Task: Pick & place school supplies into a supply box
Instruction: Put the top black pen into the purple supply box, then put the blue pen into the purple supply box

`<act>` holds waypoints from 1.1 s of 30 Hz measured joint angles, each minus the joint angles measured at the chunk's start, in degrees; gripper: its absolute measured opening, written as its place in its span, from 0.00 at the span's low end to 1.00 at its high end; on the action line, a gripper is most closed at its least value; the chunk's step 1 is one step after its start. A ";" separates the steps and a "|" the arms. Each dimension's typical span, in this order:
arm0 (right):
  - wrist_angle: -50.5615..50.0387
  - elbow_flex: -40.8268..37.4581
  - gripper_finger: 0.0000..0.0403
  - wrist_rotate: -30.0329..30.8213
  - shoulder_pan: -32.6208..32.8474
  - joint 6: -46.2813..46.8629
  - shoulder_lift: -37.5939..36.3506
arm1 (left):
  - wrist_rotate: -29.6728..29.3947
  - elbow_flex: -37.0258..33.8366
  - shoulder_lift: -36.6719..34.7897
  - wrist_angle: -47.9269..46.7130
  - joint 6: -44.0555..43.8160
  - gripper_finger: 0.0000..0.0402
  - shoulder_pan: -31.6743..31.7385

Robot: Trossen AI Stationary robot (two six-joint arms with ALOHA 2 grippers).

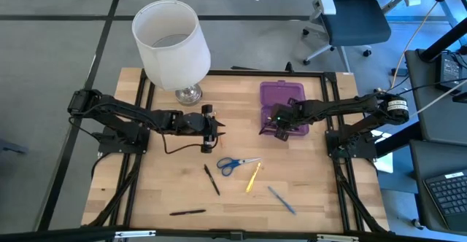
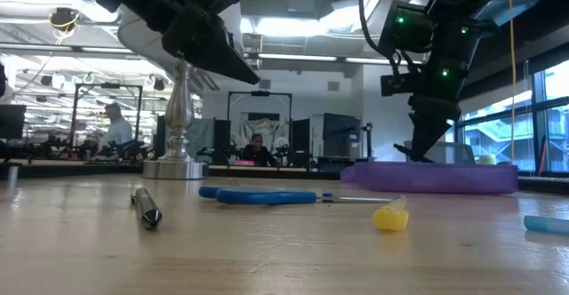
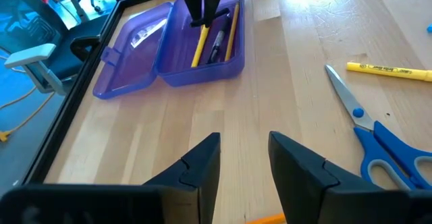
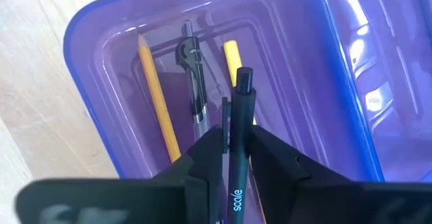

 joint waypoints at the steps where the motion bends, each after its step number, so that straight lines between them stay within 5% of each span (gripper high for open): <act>1: 0.00 0.00 0.21 0.01 0.00 0.03 0.00 | 0.00 0.00 0.00 0.00 0.00 0.29 0.00; 12: -2.69 2.20 0.32 -0.94 0.43 5.17 0.00 | 0.02 -0.05 0.00 -2.31 -1.50 0.29 0.00; 18: -3.20 7.10 0.31 -13.22 4.89 10.21 0.00 | 0.01 -0.07 0.00 -2.63 -1.46 0.28 0.00; 28: -3.14 7.91 0.31 -19.95 20.55 32.45 -0.02 | 0.00 -0.07 0.00 -2.58 -1.31 0.28 0.00; 33: -0.80 7.93 0.31 -17.11 31.42 43.92 -0.02 | -0.02 -0.07 0.01 -2.54 -0.04 0.28 0.00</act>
